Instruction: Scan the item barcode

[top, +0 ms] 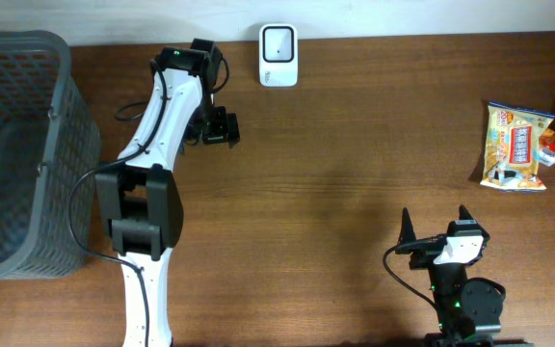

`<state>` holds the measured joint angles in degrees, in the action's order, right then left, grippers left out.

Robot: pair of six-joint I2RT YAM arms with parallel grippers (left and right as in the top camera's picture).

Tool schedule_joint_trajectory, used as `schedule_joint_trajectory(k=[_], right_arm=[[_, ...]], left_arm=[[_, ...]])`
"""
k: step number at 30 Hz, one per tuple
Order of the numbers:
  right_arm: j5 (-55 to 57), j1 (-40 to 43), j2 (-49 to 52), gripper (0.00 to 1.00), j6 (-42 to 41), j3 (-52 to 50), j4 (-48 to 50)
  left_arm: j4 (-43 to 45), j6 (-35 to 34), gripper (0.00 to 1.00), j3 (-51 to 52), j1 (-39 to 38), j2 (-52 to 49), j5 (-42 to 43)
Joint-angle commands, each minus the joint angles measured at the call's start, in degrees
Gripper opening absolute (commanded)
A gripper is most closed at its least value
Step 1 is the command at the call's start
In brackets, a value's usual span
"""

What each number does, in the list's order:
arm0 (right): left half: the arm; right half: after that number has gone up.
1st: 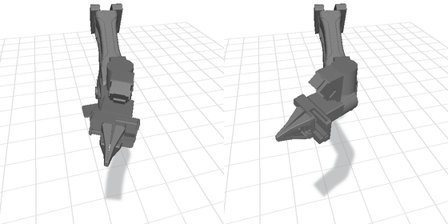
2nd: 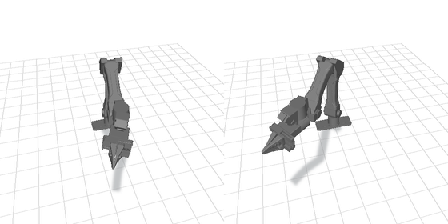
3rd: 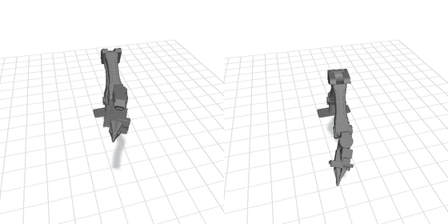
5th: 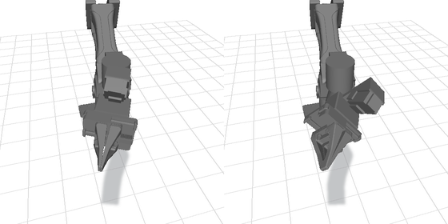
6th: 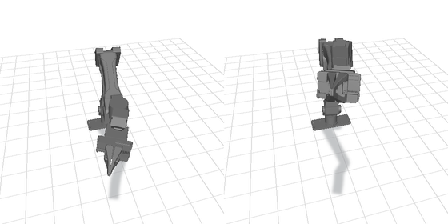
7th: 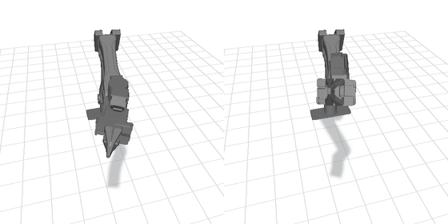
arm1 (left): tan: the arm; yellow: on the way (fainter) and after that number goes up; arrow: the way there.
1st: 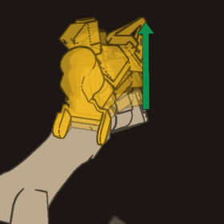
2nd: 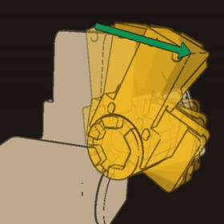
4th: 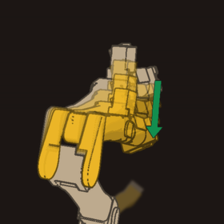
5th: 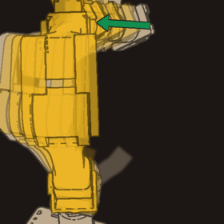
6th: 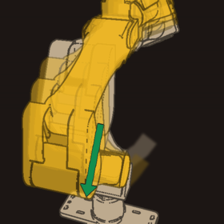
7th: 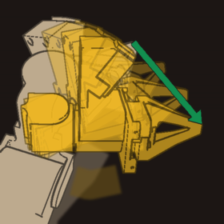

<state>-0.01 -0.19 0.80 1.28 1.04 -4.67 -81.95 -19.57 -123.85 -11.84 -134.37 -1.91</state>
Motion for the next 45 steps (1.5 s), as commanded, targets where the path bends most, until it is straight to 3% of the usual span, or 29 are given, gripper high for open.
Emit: schedule_joint_trajectory(k=[1,5,9,15,18,25,31,36,39,45], right_arm=[[0.3,0.2,-0.6,0.99,-0.7,-0.7,0.0],[0.3,0.2,-0.6,0.99,-0.7,-0.7,0.0],[0.3,0.2,-0.6,0.99,-0.7,-0.7,0.0],[0.3,0.2,-0.6,0.99,-0.7,-0.7,0.0],[0.3,0.2,-0.6,0.99,-0.7,-0.7,0.0],[0.3,0.2,-0.6,0.99,-0.7,-0.7,0.0],[0.3,0.2,-0.6,0.99,-0.7,-0.7,0.0],[0.3,0.2,-0.6,0.99,-0.7,-0.7,0.0],[0.3,0.2,-0.6,0.99,-0.7,-0.7,0.0],[0.3,0.2,-0.6,0.99,-0.7,-0.7,0.0]], left_arm=[[1.1,-0.5,0.99,0.2,-1.0,7.0,-0.3],[8.3,-0.5,0.99,3.8,-4.0,15.2,-4.8],[14.6,0.0,0.99,14.3,-6.3,25.0,-9.8],[29.3,4.8,0.99,40.9,-6.8,40.5,-11.8],[43.1,5.2,0.99,57.8,-6.8,50.3,-10.3],[61.9,6.6,0.99,83.9,-6.8,71.3,-8.9],[64.0,8.9,0.99,93.5,-6.8,90.2,-9.0],[62.8,10.3,0.99,97.3,-6.0,99.3,-9.0],[63.0,10.3,0.99,101.0,-3.3,104.0,-8.7],[68.7,10.3,0.99,110.6,4.9,115.9,-0.4]])
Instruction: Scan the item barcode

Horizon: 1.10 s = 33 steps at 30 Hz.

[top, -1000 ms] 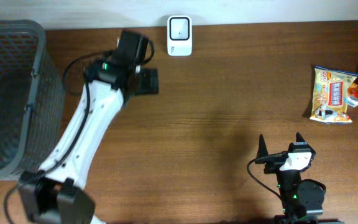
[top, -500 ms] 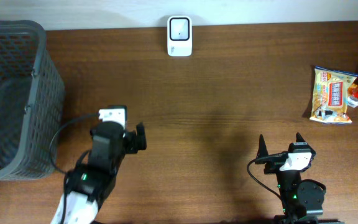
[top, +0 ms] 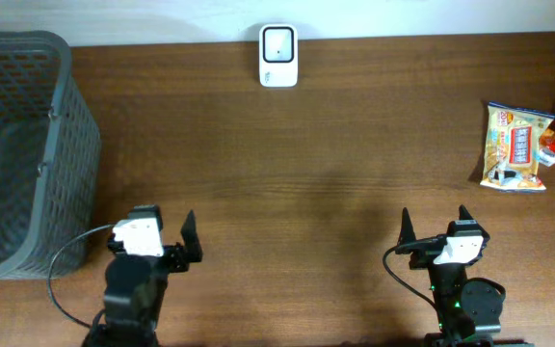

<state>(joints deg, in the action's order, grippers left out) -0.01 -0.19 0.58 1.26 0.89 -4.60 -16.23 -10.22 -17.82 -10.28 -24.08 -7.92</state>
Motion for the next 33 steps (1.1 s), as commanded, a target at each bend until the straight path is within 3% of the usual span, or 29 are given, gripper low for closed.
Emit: schedule_joint_trajectory(k=[1,14,22,33], right_arm=[[0.3,0.2,-0.4,0.99,-0.6,-0.6,0.0],[0.3,0.2,-0.4,0.99,-0.6,-0.6,0.0],[0.3,0.2,-0.4,0.99,-0.6,-0.6,0.0],[0.3,0.2,-0.4,0.99,-0.6,-0.6,0.0]], left_arm=[[5.1,0.9,0.99,6.9,4.9,8.7,6.8],[6.8,3.1,0.99,14.8,11.8,23.9,7.3],[11.7,3.9,0.99,17.4,12.0,23.8,6.7],[11.5,8.6,0.99,17.4,12.0,23.8,6.7]])
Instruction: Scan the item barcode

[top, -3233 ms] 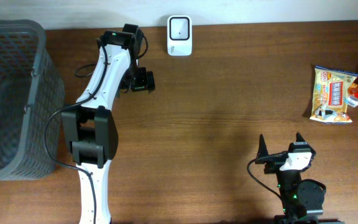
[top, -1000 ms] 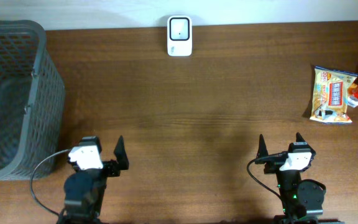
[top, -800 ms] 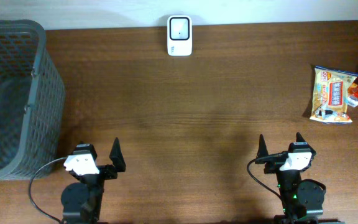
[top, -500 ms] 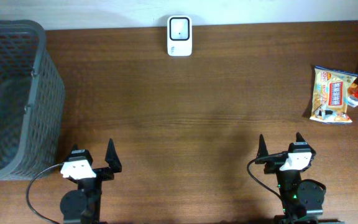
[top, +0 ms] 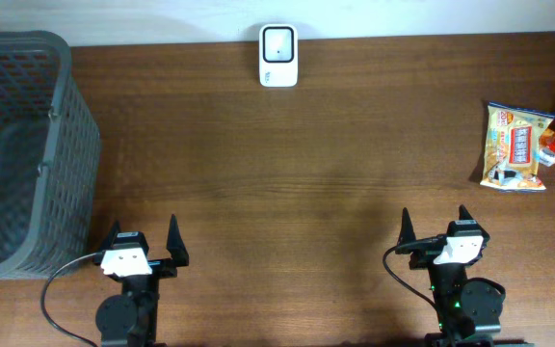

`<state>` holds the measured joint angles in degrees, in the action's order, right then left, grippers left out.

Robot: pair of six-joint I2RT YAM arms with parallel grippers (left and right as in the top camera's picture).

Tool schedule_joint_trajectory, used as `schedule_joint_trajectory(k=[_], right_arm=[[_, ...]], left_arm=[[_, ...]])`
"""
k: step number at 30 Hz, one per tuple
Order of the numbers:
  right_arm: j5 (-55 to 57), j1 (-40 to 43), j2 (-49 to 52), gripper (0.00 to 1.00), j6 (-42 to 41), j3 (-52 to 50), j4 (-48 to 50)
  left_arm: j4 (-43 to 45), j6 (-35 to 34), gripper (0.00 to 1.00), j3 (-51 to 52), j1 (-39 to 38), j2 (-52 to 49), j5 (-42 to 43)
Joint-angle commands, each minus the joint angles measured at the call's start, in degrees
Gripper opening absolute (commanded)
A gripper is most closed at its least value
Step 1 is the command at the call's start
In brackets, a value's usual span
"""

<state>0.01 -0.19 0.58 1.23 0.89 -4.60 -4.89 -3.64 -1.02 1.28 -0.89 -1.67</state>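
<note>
A white barcode scanner [top: 278,55] stands at the table's far edge, centre. At the right edge lies a yellow snack packet [top: 516,146], with a red packet beside it, partly cut off by the frame. My left gripper [top: 144,234] rests near the front edge at the left, fingers apart and empty. My right gripper [top: 434,222] rests near the front edge at the right, also open and empty. Both are far from the packets and the scanner.
A tall grey mesh basket [top: 17,154] fills the left side of the brown wooden table [top: 306,193]. Its inside looks dark and its contents cannot be made out.
My left arm has drawn in a little to the front edge and now points straight up the table, fingers still open. The right arm and the packets have not moved.
At first my left arm reached far across the table, its gripper close to the left of the scanner. Later it was pulled back to the front left, empty. Now it sits squared at the front edge. The right arm stayed at rest throughout.
</note>
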Motion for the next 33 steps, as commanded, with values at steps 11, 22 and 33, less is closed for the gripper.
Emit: schedule_joint_trajectory(k=[11,22,33], right_arm=[[0.3,0.2,-0.4,0.99,-0.6,-0.6,0.0],[0.3,0.2,-0.4,0.99,-0.6,-0.6,0.0],[0.3,0.2,-0.4,0.99,-0.6,-0.6,0.0]], left_arm=[[0.0,2.2,0.99,0.5,0.0,0.6,1.3],[0.0,4.6,0.99,0.5,0.0,0.6,1.5],[0.2,4.6,0.99,0.5,0.0,0.6,1.4]])
